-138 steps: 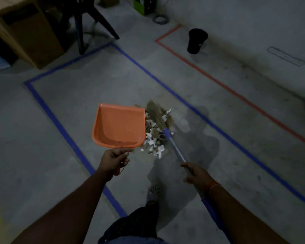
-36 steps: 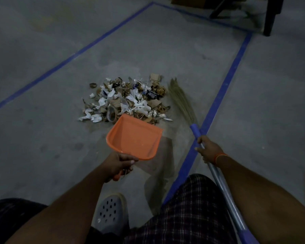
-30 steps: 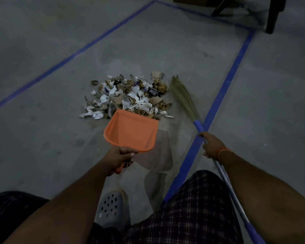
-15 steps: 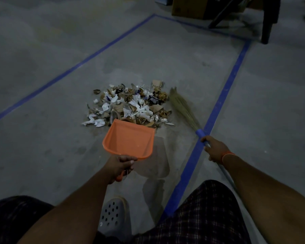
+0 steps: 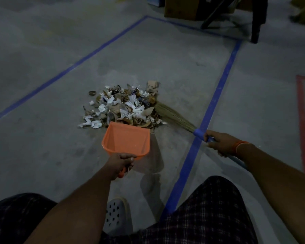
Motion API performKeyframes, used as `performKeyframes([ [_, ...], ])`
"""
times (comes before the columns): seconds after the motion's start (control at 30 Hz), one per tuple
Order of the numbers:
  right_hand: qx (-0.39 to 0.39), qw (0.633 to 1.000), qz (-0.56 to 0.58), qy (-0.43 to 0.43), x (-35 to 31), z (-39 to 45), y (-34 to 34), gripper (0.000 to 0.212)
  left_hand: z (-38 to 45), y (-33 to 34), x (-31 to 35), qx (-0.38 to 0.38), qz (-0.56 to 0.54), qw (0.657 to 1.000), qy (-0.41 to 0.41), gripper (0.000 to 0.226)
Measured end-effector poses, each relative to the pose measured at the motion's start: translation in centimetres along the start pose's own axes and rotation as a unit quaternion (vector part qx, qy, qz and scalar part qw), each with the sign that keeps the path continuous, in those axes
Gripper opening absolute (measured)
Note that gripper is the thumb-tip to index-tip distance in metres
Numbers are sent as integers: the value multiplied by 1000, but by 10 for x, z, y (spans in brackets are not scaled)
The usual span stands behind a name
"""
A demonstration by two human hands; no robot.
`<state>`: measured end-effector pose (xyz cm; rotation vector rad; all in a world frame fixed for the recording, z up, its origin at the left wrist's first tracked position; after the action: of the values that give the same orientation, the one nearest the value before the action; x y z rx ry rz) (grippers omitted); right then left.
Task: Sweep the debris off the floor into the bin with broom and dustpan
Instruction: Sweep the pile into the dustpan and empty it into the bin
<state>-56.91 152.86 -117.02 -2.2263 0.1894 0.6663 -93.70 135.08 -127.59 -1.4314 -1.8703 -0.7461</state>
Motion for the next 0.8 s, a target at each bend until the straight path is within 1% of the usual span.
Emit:
performKeyframes([
  [0.1,24,1000,-8,-7,0,-7,-9,13,5,3,-2,-5,-1,1000,-7,18],
  [0.27,47,999,-9,-8,-7,-9,-9,36,8,16,1,-16,-16,1000,-4,18],
  [0.47,47,999,-15,5,-13,-2,0,46,5,16,2,-21,-21,1000,4,19],
  [0.53,59,998,-29,5,-11,1,0,49,2,12,4,-13,-22,1000,11,18],
  [0.63,83,995,-48,-4,-9,5,1,61,0,8,3,-12,-30,999,12,19],
  [0.7,100,993,-54,-6,-8,10,1,62,-2,4,0,-10,-35,999,6,18],
  [0.8,130,991,-27,16,2,23,0,56,-6,0,-3,-5,-40,999,1,16],
])
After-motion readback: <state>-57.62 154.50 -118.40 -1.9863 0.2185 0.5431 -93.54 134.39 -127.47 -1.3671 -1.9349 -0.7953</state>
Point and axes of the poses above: each hand's wrist, its own z-axis towards the middle knuckle, its own y-axis out of the palm, x = y × z, the point moved 10 cm from there along z, towards the middle knuckle, and after that the axes turned 2 degrees about -z, right-handed, at the moved point
